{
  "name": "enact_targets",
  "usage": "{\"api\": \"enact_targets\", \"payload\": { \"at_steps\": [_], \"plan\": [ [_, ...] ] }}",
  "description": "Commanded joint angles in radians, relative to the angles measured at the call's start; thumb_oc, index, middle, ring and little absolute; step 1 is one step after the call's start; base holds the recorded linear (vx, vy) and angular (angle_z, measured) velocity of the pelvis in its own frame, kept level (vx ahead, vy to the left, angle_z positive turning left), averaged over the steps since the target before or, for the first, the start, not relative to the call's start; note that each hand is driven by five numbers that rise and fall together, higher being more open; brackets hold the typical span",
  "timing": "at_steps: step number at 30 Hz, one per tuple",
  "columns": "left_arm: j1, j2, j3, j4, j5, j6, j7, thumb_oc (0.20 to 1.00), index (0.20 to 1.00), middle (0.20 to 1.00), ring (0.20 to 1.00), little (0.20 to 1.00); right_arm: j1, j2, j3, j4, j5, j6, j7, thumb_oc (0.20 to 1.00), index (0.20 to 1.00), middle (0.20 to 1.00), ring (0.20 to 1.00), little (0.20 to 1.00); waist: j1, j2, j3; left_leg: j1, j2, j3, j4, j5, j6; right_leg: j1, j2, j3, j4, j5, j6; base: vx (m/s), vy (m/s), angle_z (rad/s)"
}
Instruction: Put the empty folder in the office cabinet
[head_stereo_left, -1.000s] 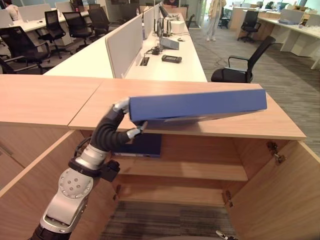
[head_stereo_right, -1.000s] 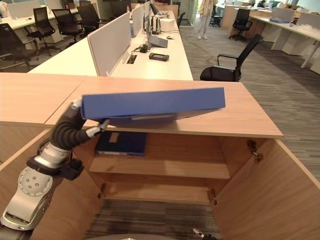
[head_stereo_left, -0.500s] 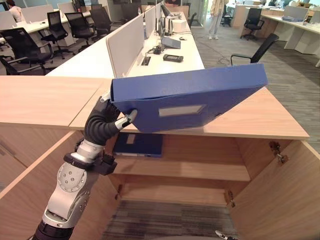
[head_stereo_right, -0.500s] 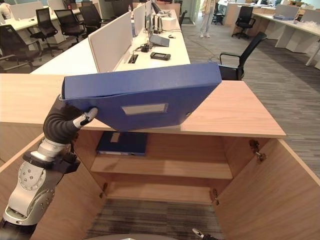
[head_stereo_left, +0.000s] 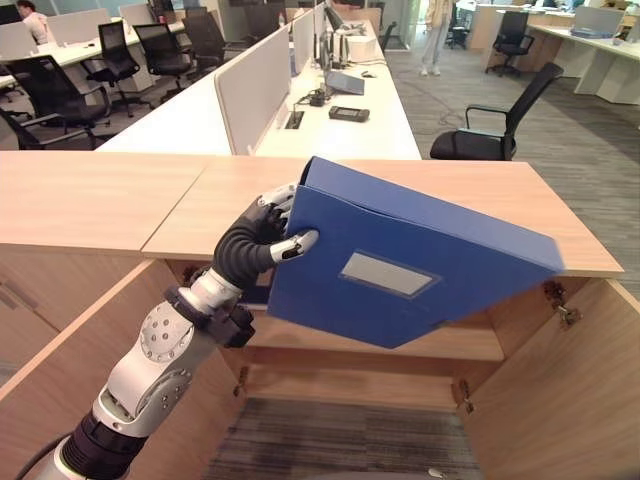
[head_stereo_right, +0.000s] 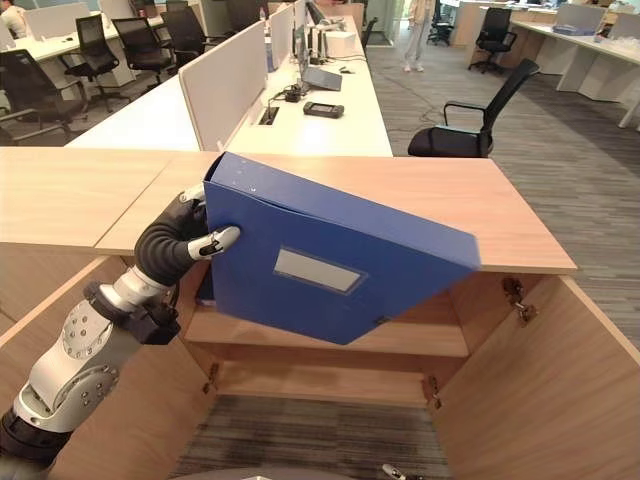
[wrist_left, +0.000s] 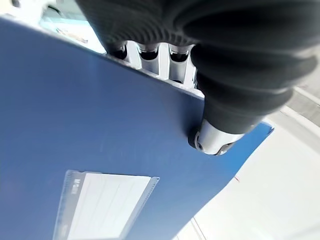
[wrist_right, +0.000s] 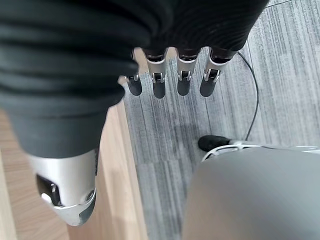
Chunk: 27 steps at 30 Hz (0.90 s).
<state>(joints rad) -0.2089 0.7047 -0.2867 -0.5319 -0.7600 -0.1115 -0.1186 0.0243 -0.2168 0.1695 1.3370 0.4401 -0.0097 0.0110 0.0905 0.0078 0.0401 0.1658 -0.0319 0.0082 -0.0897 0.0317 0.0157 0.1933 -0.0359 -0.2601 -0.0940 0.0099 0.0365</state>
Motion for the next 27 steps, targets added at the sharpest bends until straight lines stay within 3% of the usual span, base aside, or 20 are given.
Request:
{"api": "enact_targets", "payload": {
  "at_steps": [1, 11, 17, 20, 27],
  "plan": [
    [-0.074, -0.023, 0.007, -0.044, -0.044, -0.058, 0.018, 0.2, 0.2, 0.2, 0.2, 0.2, -0.071, 0.035, 0.036, 0.025, -0.006, -0.01, 0.012, 1.0, 1.0, 1.0, 1.0, 1.0, -0.003, -0.042, -0.015, 0.03, 0.0, -0.035, 0.002, -0.09, 0.0, 0.015, -0.009, 0.005, 0.007, -0.016, 0.054, 0.0, 0.0, 0.0],
    [0.089, -0.068, 0.067, 0.005, 0.077, -0.025, 0.045, 0.2, 0.2, 0.2, 0.2, 0.2, -0.069, 0.035, 0.022, -0.046, 0.047, -0.029, 0.009, 1.0, 1.0, 1.0, 1.0, 1.0, 0.003, -0.043, -0.007, 0.032, -0.001, -0.034, 0.002, -0.094, 0.003, 0.016, -0.01, 0.008, 0.007, -0.017, 0.053, 0.0, 0.0, 0.0],
    [0.284, -0.057, 0.153, 0.014, 0.081, 0.004, 0.021, 0.2, 0.2, 0.2, 0.2, 0.2, -0.078, 0.018, 0.053, -0.302, 0.101, -0.055, 0.012, 1.0, 1.0, 1.0, 1.0, 1.0, 0.014, -0.041, 0.0, 0.03, 0.002, -0.032, 0.002, -0.093, 0.005, 0.012, -0.01, 0.007, 0.007, -0.016, 0.052, 0.0, 0.0, 0.0],
    [0.435, -0.058, 0.257, 0.039, 0.097, 0.01, -0.011, 0.2, 0.2, 0.2, 0.2, 0.2, 0.001, -0.042, 0.021, -0.372, 0.072, -0.045, 0.067, 1.0, 1.0, 1.0, 1.0, 1.0, 0.015, -0.045, 0.009, 0.029, 0.002, -0.027, 0.002, -0.094, 0.003, 0.01, -0.011, 0.006, 0.007, -0.017, 0.053, 0.0, 0.0, 0.0],
    [0.56, -0.127, 0.373, 0.101, 0.137, 0.004, 0.01, 0.2, 0.2, 0.2, 0.2, 0.2, 0.131, -0.134, -0.087, -0.704, 0.028, -0.064, 0.045, 1.0, 1.0, 1.0, 1.0, 1.0, -0.007, -0.046, 0.005, 0.034, 0.007, -0.015, 0.002, -0.099, 0.004, 0.011, -0.01, 0.01, 0.007, -0.025, 0.051, 0.0, -0.005, -0.08]
  ]
}}
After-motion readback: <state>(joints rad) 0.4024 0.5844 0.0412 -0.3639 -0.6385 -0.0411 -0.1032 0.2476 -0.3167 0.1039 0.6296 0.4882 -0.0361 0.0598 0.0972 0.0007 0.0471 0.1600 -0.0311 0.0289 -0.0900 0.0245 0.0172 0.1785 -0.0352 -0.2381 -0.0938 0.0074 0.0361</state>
